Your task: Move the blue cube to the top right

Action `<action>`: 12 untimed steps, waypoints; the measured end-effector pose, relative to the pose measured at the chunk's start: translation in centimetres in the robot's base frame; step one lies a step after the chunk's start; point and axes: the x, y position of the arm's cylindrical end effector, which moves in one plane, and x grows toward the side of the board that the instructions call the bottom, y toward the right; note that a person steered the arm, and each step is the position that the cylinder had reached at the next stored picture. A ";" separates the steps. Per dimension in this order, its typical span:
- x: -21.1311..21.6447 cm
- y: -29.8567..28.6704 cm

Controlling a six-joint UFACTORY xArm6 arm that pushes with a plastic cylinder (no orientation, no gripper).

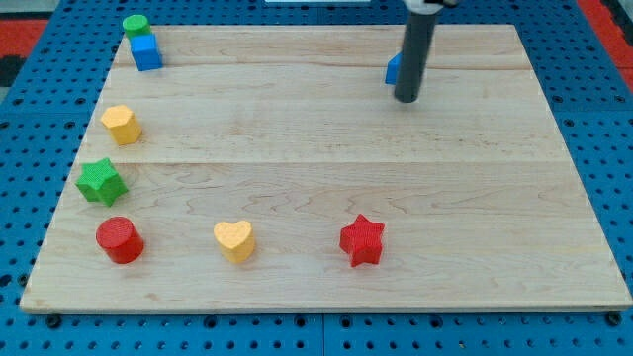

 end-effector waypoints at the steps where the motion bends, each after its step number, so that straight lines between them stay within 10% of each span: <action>1: -2.3 -14.4; 3: -2.9 -37.7; 6: -10.3 -36.6; 10: -5.7 -18.4; 12: -9.8 -24.0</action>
